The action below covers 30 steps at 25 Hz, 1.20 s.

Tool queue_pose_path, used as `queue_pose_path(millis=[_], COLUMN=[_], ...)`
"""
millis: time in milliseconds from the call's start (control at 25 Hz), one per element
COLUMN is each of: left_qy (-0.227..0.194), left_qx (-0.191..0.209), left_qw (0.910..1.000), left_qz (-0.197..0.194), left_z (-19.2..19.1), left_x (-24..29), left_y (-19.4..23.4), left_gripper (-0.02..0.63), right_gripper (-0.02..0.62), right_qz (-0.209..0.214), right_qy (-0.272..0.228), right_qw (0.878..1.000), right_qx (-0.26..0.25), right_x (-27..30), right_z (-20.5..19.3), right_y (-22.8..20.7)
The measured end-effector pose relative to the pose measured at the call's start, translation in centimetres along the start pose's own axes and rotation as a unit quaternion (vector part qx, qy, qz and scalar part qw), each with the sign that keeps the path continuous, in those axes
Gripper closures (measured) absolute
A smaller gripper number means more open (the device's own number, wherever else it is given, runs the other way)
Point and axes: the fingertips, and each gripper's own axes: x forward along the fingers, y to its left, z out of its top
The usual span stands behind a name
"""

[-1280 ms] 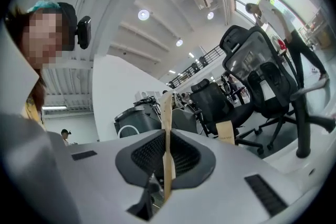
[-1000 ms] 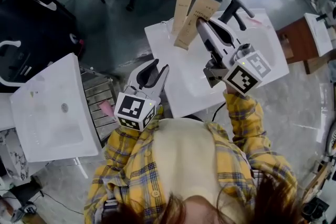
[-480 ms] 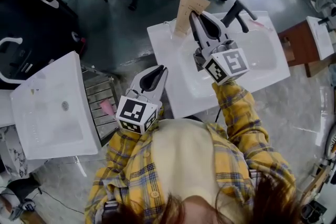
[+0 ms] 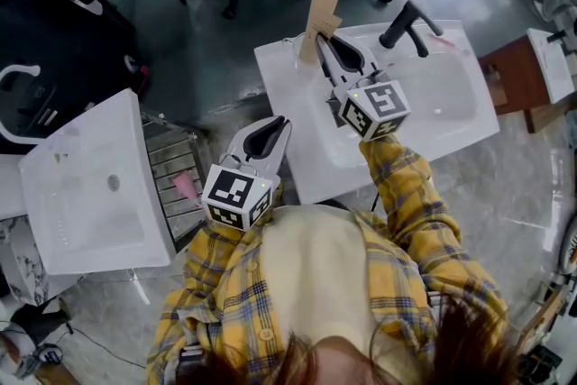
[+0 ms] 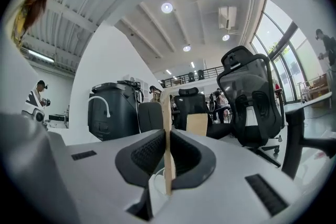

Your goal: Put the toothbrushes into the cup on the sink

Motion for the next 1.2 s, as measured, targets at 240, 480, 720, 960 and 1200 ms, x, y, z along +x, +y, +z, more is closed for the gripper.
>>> queue_pose_path(millis=[240, 480, 720, 960, 1200], left_qy=[0.004, 0.008, 0.01, 0.01, 0.008], left_qx=[-0.011, -0.013, -0.012, -0.011, -0.007], left_qw=[0.9999, 0.9998, 0.9997, 0.9996, 0.9995], left_qz=[-0.006, -0.014, -0.019, -0.024, -0.028], left_z=[-0.3, -0.5, -0.5, -0.4, 0.0], left_x=[0.0, 0.4, 0.6, 1.0, 1.2], left_y=[-0.1, -0.5, -0.6, -0.8, -0.7], left_gripper=[0.568, 0.568, 0.568, 0.568, 0.568], right_gripper=[0.561, 0.56, 0.515, 0.497, 0.497], right_qz=[0.016, 0.035, 0.05, 0.044, 0.022], right_qy=[0.051, 0.074, 0.088, 0.088, 0.093], right_qw=[0.999, 0.997, 0.995, 0.995, 0.995], right_qx=[0.005, -0.001, -0.007, -0.016, 0.003], right_x=[-0.1, -0.5, -1.3, -2.8, -5.3], right_z=[-2.4, -2.8, -2.8, -2.2, -2.1], right_y=[0.7, 1.5, 2.4, 2.6, 2.4])
